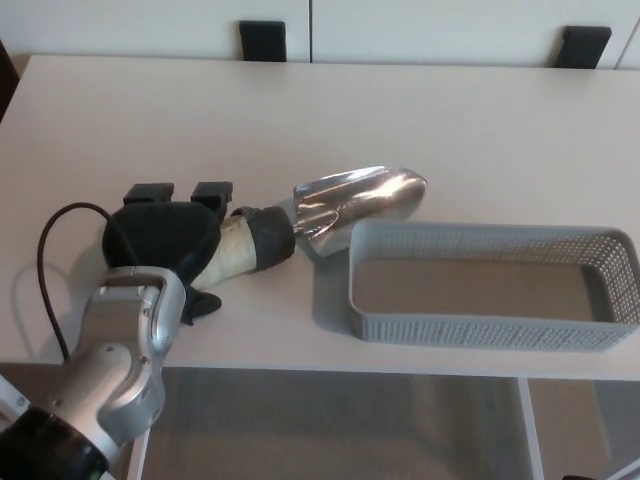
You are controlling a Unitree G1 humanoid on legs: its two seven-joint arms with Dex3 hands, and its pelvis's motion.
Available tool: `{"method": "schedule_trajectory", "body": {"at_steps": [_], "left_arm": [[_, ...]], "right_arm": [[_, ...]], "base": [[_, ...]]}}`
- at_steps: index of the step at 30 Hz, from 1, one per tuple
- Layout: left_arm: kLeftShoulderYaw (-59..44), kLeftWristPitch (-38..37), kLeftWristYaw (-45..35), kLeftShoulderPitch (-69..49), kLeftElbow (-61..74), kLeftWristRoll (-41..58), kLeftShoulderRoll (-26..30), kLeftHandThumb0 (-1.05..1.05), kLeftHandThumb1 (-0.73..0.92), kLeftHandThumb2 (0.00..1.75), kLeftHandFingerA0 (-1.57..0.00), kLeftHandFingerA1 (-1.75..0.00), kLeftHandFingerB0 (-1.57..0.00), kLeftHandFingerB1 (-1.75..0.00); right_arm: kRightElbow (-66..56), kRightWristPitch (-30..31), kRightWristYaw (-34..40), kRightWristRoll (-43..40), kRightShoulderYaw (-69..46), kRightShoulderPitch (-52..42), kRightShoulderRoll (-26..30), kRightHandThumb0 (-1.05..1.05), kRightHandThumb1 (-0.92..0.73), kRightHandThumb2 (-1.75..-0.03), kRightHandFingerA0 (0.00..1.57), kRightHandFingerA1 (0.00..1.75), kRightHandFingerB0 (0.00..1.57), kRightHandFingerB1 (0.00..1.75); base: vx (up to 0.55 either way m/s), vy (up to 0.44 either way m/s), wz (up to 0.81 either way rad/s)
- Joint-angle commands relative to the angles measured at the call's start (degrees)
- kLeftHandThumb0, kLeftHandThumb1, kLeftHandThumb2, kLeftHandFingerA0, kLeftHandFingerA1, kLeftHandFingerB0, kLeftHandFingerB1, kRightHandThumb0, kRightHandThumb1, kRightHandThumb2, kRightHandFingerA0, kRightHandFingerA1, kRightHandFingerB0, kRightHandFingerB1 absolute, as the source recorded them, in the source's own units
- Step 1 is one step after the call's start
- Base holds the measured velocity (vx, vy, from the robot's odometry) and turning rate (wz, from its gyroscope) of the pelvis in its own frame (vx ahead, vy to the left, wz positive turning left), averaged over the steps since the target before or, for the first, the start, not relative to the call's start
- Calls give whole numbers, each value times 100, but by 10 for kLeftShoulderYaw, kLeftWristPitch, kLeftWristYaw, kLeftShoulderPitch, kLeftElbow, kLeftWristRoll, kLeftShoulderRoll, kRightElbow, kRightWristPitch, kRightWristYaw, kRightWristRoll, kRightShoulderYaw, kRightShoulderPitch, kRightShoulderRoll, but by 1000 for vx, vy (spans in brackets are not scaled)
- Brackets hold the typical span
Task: The robot walks towards a desk on which a shovel is kept on the left hand side and a container is kept on the right hand side. The robot picks up the shovel using its left hand and places it in the container.
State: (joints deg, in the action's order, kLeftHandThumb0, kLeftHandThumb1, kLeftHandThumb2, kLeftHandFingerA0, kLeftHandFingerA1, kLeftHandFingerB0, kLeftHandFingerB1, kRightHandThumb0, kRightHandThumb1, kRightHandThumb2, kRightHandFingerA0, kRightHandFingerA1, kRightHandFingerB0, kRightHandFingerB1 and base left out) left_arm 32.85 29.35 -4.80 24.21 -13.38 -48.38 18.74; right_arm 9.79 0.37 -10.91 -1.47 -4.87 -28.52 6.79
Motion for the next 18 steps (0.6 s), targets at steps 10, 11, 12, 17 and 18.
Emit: {"method": "schedule_trajectory", "body": {"at_steps": [10, 11, 12, 17, 18], "left_arm": [[6, -23, 10, 26, -87, -5, -38, -30, 30, 87, 0, -49, 0, -47], [-7, -36, -25, 44, -125, 34, -54, -31, 34, 89, -1, -47, 0, -48], [-10, -39, -29, 46, -130, 37, -56, -31, 34, 89, -1, -47, 0, -48], [-82, -128, -91, 45, -207, 155, -80, -28, 48, 95, -56, -66, -16, -47], [-85, -131, -91, 47, -208, 154, -80, -28, 48, 95, -56, -66, -16, -47]], "right_arm": [[-5, -11, -2, 2, 1, 3, 12, -28, -65, -59, 57, 52, 44, 45], [-7, -9, -2, 3, 1, 2, 14, -29, -66, -59, 58, 52, 46, 46], [-9, -9, -2, 3, 2, 1, 14, -29, -66, -59, 58, 52, 46, 46], [-17, -3, -5, 5, 8, 1, 17, -32, -65, -59, 59, 51, 46, 44], [-24, 3, -6, 3, 8, 1, 17, -31, -65, -59, 58, 51, 46, 44]], "base": [[0, 0, 0], [0, 0, 0], [0, 0, 0], [0, 0, 0], [0, 0, 0]]}}
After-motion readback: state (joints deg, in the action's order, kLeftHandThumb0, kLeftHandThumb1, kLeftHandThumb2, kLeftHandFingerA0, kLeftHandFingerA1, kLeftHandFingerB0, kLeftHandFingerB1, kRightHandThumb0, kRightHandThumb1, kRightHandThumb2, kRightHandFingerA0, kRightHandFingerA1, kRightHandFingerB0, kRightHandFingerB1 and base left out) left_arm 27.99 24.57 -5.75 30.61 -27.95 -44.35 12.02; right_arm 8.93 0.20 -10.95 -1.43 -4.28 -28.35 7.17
